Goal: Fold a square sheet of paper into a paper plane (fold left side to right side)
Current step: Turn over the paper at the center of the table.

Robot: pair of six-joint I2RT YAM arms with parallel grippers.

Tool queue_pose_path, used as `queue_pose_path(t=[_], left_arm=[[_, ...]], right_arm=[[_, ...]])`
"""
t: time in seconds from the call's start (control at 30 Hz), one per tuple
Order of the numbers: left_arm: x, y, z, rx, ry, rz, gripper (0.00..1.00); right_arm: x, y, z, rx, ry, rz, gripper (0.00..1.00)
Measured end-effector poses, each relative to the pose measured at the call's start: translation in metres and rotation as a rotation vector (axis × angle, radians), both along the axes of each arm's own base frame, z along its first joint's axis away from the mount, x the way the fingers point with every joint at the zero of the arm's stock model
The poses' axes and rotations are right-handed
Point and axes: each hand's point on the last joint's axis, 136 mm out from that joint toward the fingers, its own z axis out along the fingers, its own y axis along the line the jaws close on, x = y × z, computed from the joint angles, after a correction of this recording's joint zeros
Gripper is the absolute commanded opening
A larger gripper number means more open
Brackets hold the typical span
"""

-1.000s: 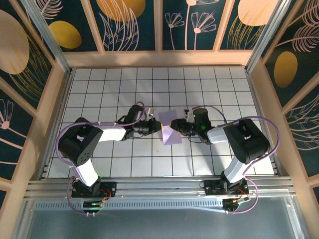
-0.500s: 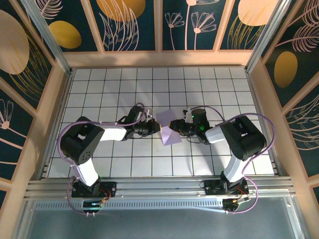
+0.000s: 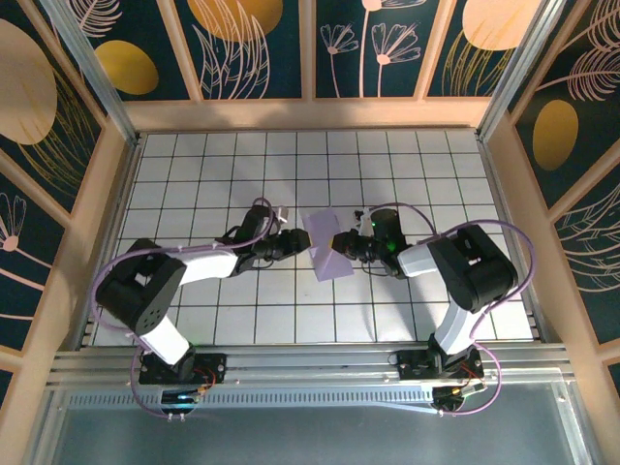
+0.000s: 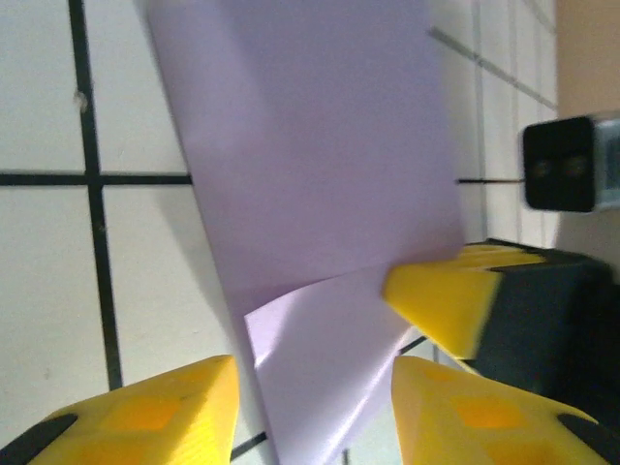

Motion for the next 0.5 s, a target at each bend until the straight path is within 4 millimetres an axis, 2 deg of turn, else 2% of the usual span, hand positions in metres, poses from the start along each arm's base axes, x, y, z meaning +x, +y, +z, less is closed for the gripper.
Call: queue_pose_path(t=[0.07, 0.17, 0.37, 0.5], left_arm=[[0.005, 0.003, 0.021, -0.015, -0.054, 0.023, 0.61], [0.009, 0.009, 0.052, -0.030, -0.135, 0.057, 0.69], [0.010, 0.023, 0.116, -0.094, -0.287, 0.121, 0.97], [0.003, 0.027, 0.159, -0.196, -0.396, 0.128, 0.99]], right_arm=[[0.002, -0.001, 0.011, 0.002, -0.030, -0.004, 0.00], [0.006, -0.004, 0.040, 0.024, -0.110, -0.014, 0.00], [0.018, -0.027, 0.122, 0.112, -0.307, -0.075, 0.00], [0.018, -0.046, 0.176, 0.178, -0.430, -0.103, 0.00]])
